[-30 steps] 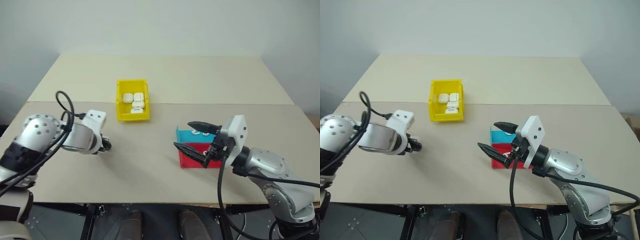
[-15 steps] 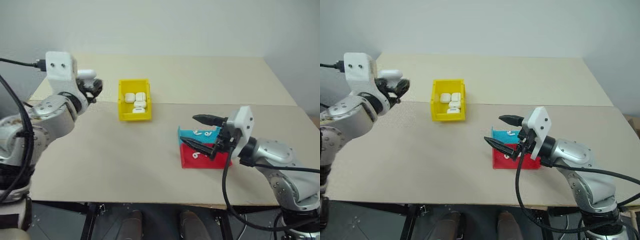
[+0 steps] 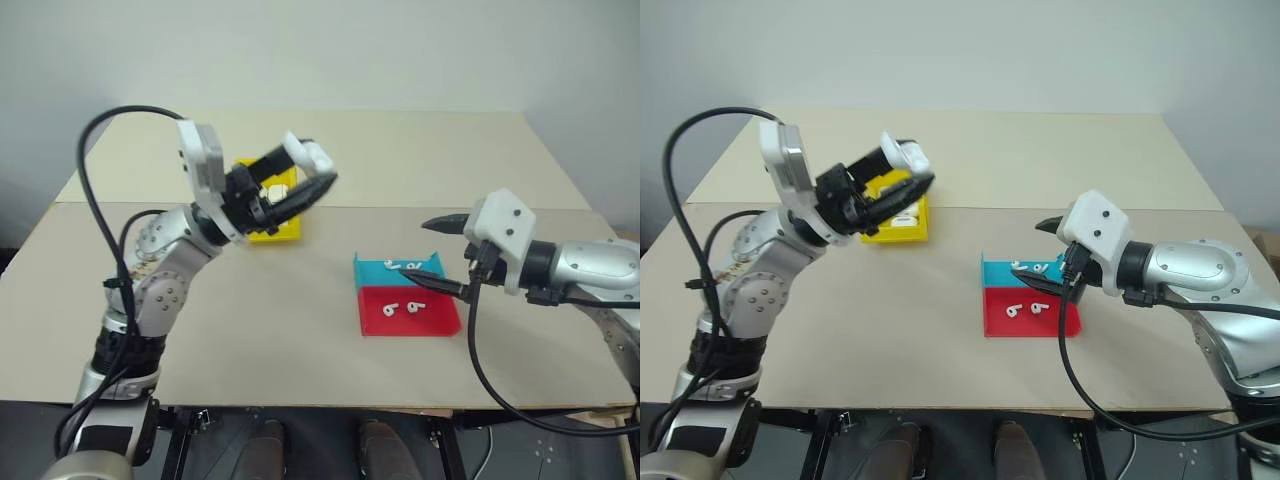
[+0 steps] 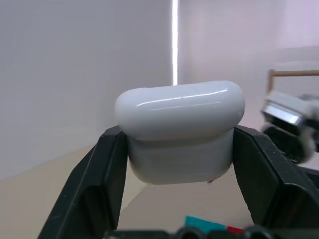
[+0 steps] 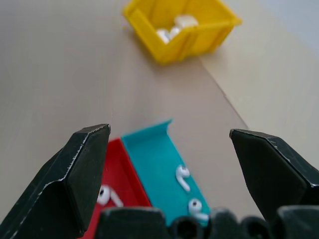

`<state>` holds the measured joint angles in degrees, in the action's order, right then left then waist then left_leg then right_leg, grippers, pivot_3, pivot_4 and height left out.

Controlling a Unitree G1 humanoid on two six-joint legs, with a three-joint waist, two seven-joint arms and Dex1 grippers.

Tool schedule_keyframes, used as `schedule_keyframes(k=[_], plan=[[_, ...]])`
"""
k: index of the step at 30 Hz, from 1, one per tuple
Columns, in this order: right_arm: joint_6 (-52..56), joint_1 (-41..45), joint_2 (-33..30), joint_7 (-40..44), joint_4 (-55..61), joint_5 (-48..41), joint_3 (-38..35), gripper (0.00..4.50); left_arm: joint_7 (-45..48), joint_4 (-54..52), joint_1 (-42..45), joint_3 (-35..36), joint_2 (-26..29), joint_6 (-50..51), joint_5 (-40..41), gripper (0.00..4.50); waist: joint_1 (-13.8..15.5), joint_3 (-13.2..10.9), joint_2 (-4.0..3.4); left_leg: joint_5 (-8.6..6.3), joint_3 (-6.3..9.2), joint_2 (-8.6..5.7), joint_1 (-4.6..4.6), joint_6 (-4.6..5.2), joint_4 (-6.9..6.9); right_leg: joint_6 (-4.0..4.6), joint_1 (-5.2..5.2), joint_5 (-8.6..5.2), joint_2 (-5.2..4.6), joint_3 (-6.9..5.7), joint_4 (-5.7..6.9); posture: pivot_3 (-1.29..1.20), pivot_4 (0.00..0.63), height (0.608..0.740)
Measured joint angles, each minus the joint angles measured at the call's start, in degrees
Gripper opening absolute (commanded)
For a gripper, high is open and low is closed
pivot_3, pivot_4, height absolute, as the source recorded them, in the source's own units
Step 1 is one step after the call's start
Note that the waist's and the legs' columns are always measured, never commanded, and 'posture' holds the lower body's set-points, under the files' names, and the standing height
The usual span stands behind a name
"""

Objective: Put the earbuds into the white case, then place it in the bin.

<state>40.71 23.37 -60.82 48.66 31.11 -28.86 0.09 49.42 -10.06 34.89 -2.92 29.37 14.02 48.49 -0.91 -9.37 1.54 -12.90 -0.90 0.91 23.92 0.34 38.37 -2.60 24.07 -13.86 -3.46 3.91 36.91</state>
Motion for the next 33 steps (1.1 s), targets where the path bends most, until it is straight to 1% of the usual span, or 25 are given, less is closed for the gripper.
schedule_keyframes(k=[1, 3, 6, 7, 10, 13, 14, 16, 19, 24, 33], plan=[[0.38, 0.56, -1.20, 1.45, 0.00, 0.46, 1.05, 3.91, 2.75, 0.53, 0.01, -0.30, -0.48, -0.73, -0.45, 2.82, -0.10, 0.00, 0.00, 0.00, 0.00, 0.00, 0.00, 0.00, 0.00, 0.00, 0.00, 0.00, 0.00, 0.00, 0.00, 0.00, 0.150, 0.740], [0.60, 2.07, -3.46, 4.72, 0.14, 1.19, 3.77, 3.21, 8.37, 2.11, 0.05, -0.66, -1.47, -1.37, -1.14, 2.82, -0.14, 0.00, 0.00, -0.01, 0.02, 0.02, -0.02, 0.02, 0.01, 0.00, -0.02, 0.00, 0.02, 0.00, 0.00, 0.00, 0.150, 0.740], [0.82, 5.08, -4.42, 8.05, 0.96, 3.22, 7.98, 2.18, 15.34, 3.65, 0.02, -0.86, -2.28, -1.32, -1.15, 2.82, -0.22, 0.00, 0.00, -0.05, 0.02, 0.04, 0.00, 0.08, 0.06, -0.01, 0.00, -0.01, 0.03, 0.00, 0.00, 0.00, 0.150, 0.740], [0.85, 6.43, -4.46, 8.92, 1.19, 4.75, 10.55, 2.18, 18.34, 3.96, -0.02, -1.08, -2.45, -1.34, -1.18, 2.82, -0.20, 0.00, -0.01, -0.06, 0.02, 0.04, 0.00, 0.09, 0.08, -0.01, 0.01, -0.01, 0.03, 0.00, 0.00, 0.00, 0.150, 0.740], [0.54, 8.98, -4.17, 10.95, 0.37, 9.37, 16.58, 2.18, 22.60, 4.22, -0.58, -1.51, -3.19, -1.53, -1.87, 2.82, -0.05, 0.00, -0.01, -0.11, 0.03, 0.06, 0.06, 0.18, 0.20, -0.02, 0.02, -0.01, 0.03, -0.01, 0.01, 0.00, 0.150, 0.740], [-2.15, 13.33, -2.40, 13.82, -3.74, 17.24, 24.58, 2.18, 24.10, 4.72, -1.25, -1.68, -4.92, -1.61, -3.22, 2.82, -0.03, 0.00, -0.01, -0.15, 0.02, 0.07, 0.18, 0.25, 0.41, -0.03, 0.06, -0.01, 0.03, -0.02, 0.05, 0.00, 0.150, 0.740], [-3.19, 15.27, -0.94, 15.16, -5.70, 19.48, 26.94, 2.18, 24.22, 4.78, -1.36, -1.61, -5.24, -1.60, -3.40, 2.82, -0.07, 0.00, -0.01, -0.15, 0.02, 0.07, 0.17, 0.25, 0.43, -0.03, 0.05, -0.01, 0.03, -0.02, 0.06, 0.00, 0.150, 0.740], [-7.50, 18.58, 1.09, 17.86, -9.34, 24.85, 31.42, 2.18, 24.24, 4.65, -1.45, -1.50, -6.07, -1.58, -3.66, 2.82, -0.11, 0.01, -0.02, -0.16, 0.04, 0.08, 0.17, 0.26, 0.42, -0.03, 0.08, -0.01, 0.04, -0.03, 0.08, 0.00, 0.150, 0.740], [-14.89, 21.61, 2.69, 21.74, -14.79, 30.96, 35.44, 2.18, 24.23, 4.45, -1.73, -1.34, -6.37, -1.57, -4.43, 2.82, -0.09, 0.01, -0.02, -0.16, 0.05, 0.07, 0.21, 0.27, 0.42, -0.04, 0.11, -0.02, 0.04, -0.04, 0.05, 0.00, 0.150, 0.740], [-26.61, 24.83, 6.97, 28.82, -22.77, 36.00, 37.81, 2.18, 23.37, 2.66, -3.29, -0.33, -6.53, -1.53, -5.57, 2.82, 0.04, 0.00, -0.02, -0.17, 0.15, 0.09, 0.23, 0.28, 0.44, -0.04, 0.11, -0.02, 0.03, -0.06, 0.06, 0.00, 0.150, 0.740], [-36.11, 25.50, 11.90, 33.03, -30.64, 40.08, 37.73, 2.18, 20.17, -2.39, -6.99, 0.83, -6.33, -1.20, -5.63, 2.82, 0.10, 0.00, -0.02, -0.17, 0.45, 0.08, 0.19, 0.27, 0.46, -0.04, 0.08, -0.01, 0.01, -0.06, 0.14, 0.00, 0.150, 0.740]])
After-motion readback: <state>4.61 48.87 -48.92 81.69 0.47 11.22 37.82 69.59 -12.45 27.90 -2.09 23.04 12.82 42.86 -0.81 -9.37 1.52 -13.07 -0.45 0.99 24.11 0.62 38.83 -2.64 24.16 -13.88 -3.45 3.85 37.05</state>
